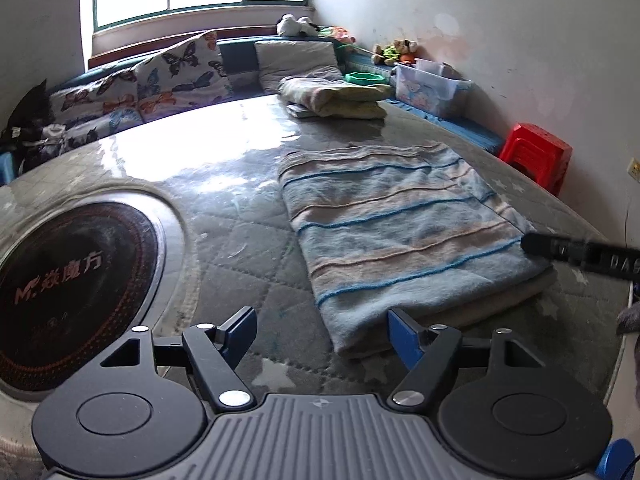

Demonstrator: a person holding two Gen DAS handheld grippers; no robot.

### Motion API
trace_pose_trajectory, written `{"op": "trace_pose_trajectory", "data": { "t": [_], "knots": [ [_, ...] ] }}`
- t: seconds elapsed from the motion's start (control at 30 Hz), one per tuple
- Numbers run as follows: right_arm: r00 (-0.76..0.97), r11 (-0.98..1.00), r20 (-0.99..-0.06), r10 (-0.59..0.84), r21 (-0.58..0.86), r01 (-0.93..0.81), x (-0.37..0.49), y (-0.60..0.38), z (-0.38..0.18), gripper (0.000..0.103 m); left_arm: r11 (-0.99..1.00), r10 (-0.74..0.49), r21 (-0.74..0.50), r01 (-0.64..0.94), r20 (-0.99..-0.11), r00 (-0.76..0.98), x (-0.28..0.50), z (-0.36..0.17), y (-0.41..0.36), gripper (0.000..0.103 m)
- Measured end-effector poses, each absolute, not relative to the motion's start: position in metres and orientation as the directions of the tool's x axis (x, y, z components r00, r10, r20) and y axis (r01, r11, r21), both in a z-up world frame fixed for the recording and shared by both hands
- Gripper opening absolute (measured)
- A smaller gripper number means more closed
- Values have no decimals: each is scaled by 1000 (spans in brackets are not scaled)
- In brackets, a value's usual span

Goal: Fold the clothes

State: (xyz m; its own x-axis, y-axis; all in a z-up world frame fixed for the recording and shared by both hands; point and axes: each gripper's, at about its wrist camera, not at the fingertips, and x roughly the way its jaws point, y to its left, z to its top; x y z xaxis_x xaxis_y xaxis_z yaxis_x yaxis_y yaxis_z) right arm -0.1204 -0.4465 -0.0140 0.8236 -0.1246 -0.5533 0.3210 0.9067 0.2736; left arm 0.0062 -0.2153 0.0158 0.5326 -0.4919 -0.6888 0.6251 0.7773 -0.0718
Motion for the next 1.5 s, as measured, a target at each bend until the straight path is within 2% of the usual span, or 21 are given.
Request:
{"op": "trace_pose_trajectory", "data": {
  "t": [0.17, 0.47, 0.73, 0.8, 1.0, 1.5],
  "knots": [
    [808, 895, -575, -130, 282, 345, -123, -450, -22, 44, 782, -491, -76, 618, -686, 537, 6, 18, -211, 76],
    [802, 889, -581, -141, 282, 361, -130, -453, -22, 48, 799, -459, -59, 599, -703, 543, 8, 14, -211, 76],
    [795, 884, -589, -145, 284, 371, -136, -450, -23, 63, 796, -439, -40, 604, -725, 531, 5, 10, -214, 79],
    [795, 884, -590, -141, 285, 370, -136, -449, -23, 65, 795, -437, -40, 605, -730, 526, 4, 9, -214, 82],
    [795, 893, -590, -142, 270, 360, -136, -444, -22, 80, 791, -439, -39, 610, -732, 521, 1, 10, -215, 89],
    [808, 912, -570, -150, 235, 335, -130, -435, -14, 94, 780, -448, -44, 625, -736, 507, -2, 7, -216, 97]
  ]
}}
